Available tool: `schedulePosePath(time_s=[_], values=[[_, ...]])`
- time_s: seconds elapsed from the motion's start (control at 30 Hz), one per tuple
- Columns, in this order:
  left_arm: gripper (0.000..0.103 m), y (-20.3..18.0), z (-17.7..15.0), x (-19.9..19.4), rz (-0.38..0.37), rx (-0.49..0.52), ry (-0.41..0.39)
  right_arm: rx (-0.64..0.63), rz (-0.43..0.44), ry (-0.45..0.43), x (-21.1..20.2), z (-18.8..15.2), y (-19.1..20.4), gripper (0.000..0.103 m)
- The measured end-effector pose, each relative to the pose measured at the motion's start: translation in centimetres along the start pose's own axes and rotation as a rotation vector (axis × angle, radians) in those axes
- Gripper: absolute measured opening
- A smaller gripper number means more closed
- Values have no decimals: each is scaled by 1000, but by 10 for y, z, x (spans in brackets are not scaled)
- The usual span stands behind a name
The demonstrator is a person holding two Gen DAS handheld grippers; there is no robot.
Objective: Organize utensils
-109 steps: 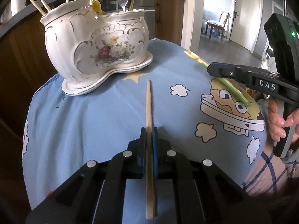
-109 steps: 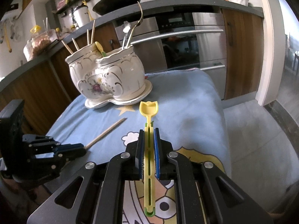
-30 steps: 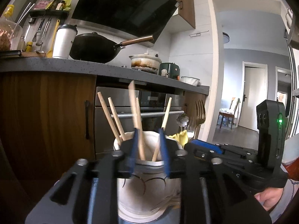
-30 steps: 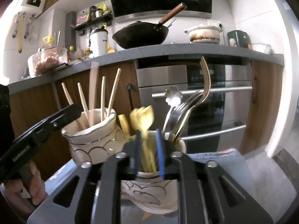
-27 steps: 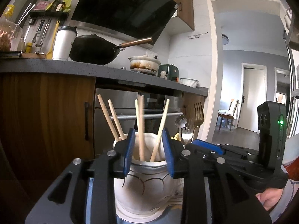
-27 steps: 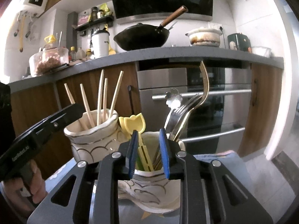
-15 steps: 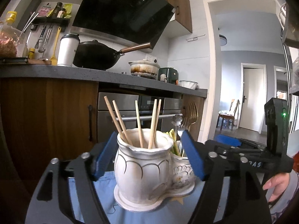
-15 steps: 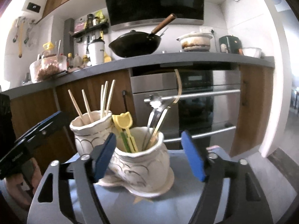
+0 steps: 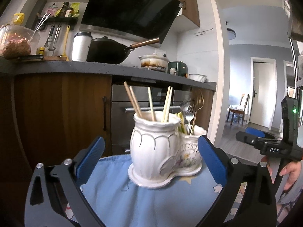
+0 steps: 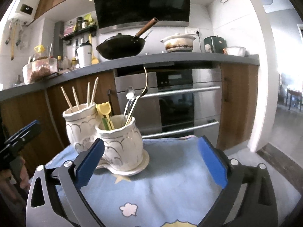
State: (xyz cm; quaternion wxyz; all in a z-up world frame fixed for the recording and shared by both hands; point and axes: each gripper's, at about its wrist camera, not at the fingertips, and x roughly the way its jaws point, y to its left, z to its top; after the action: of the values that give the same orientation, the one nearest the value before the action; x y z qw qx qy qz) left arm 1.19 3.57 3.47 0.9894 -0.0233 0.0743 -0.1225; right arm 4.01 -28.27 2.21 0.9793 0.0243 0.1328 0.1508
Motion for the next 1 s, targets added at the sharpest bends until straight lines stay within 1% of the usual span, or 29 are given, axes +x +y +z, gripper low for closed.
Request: schedulePosePath(time_s=[0.17, 0.3, 0.47, 0.63, 1.0], values=[[97, 4, -9, -6, 27, -3, 30, -81, -13, -53, -7, -8, 14, 98], [97, 5, -9, -9, 33, -1, 15, -126, 0, -75, -11, -8, 24, 98], [97, 2, -10, -9, 44, 20, 17, -124, -1, -94, -15, -8, 23, 98], [97, -3, -11, -4, 95, 46, 33, -126, -1, -119, -19, -9, 23, 98], [97, -3, -10, -4, 95, 54, 35, -127, -2, -121, -20, -9, 24, 98]])
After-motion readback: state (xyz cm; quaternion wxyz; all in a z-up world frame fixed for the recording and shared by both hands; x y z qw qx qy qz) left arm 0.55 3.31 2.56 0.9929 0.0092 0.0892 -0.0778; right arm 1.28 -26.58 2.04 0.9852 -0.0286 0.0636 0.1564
